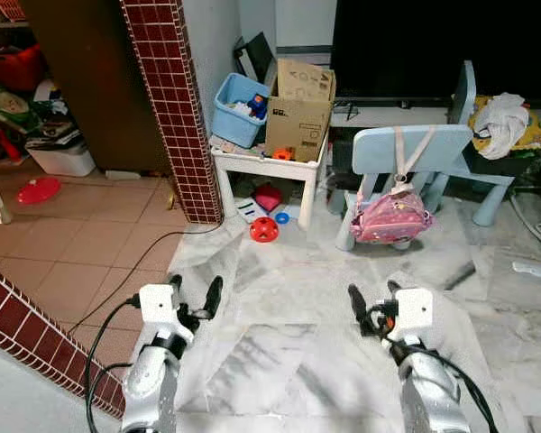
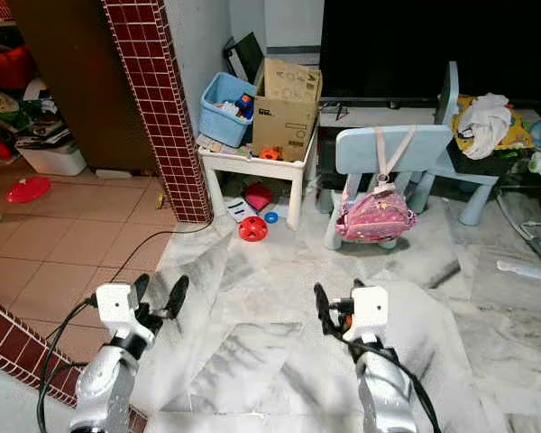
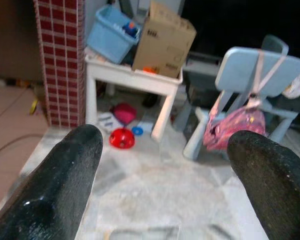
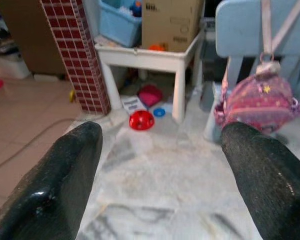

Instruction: Hang keys on a hook

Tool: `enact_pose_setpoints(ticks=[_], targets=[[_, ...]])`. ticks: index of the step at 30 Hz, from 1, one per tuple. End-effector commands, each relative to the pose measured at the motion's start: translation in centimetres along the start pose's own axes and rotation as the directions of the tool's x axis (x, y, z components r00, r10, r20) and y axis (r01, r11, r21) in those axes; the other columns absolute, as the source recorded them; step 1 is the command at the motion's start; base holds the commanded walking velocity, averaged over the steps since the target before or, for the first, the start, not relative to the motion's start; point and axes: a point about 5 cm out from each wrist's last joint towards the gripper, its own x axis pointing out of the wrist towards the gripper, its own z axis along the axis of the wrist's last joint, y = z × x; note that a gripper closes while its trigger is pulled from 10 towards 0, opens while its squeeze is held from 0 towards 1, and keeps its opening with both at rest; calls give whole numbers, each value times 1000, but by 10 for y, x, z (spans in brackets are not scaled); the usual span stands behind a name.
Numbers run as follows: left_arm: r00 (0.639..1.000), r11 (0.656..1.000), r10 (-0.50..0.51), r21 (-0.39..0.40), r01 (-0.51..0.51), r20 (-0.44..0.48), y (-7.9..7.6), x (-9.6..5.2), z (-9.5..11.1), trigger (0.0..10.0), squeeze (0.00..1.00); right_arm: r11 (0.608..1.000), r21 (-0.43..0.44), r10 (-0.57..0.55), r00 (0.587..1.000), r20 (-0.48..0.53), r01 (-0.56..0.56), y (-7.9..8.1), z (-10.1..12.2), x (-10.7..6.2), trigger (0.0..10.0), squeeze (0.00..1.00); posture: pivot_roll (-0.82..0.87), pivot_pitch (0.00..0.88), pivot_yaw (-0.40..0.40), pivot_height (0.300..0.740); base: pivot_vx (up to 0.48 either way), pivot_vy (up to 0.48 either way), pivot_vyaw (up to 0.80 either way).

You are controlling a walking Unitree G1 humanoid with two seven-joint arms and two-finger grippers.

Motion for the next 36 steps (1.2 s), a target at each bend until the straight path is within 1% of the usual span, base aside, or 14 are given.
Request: enact_pose_setpoints(ticks=[1,2,3,4,5,6,7,8,12,16,21,23,32,36], targets=[[1000,1000,4,3,-4,2,2,-5,0,10000,0,1000,2,3,1000,5,-3,1,2,-2,10000,0,-39,42,18,740,0,0,0],[1000,1000,4,3,-4,3,2,-7,-1,10000,0,1000,3,5,1000,4,-5,1,1,-3,10000,0,-38,55,16,740,0,0,0],[1000,1000,6,2,-6,-5,0,-14,-5,10000,0,1000,0,3,1000,-12,-3,0,-4,-10,10000,0,-35,75,14,740,0,0,0],[1000,1000,6,2,-6,-5,0,-14,-5,10000,0,1000,0,3,1000,-12,-3,0,-4,-10,10000,0,-35,75,14,740,0,0,0],[1000,1000,4,2,-4,-13,-2,-18,-7,10000,0,1000,1,1,1000,-20,-1,-1,-6,-14,10000,0,-34,93,13,740,0,0,0],[1000,1000,7,-6,-7,-25,-4,-25,-12,10000,0,1000,-1,-2,999,-35,2,-1,-11,-23,10000,0,-35,108,13,740,0,0,0],[1000,1000,7,-6,-7,-25,-4,-25,-12,10000,0,1000,-1,-2,999,-35,2,-1,-11,-23,10000,0,-35,108,13,740,0,0,0],[999,1000,7,-12,-7,-35,-6,-31,-14,10000,0,1000,-2,-5,999,-49,5,-2,-14,-29,10000,0,-33,119,11,740,0,0,0],[998,1000,-2,-17,1,-55,-9,-37,-16,10000,0,1000,2,-6,998,-61,6,-2,-16,-35,10000,0,-26,144,12,740,0,0,0],[998,1000,-5,-8,4,-69,-8,-41,-16,10000,0,1000,3,-6,998,-64,6,0,-15,-36,10000,0,-23,153,14,740,-60,0,0],[997,1000,-1,-5,1,-78,-7,-42,-14,10000,0,1000,9,-4,998,-68,5,2,-15,-37,10000,0,-20,154,12,740,-263,0,0],[995,1000,2,-7,-3,-95,-6,-42,-15,10000,0,1000,9,-3,997,-71,4,2,-14,-37,10000,0,-20,154,12,740,-270,0,0],[995,1000,1,-24,-3,-98,-7,-43,-12,10000,0,1000,11,-9,997,-79,10,1,-12,-39,10000,0,-23,154,12,740,-302,0,0],[995,1000,1,-17,-3,-103,-7,-42,-12,10000,0,1000,14,-9,997,-80,10,2,-12,-40,10000,0,-24,154,12,740,-280,0,0]])
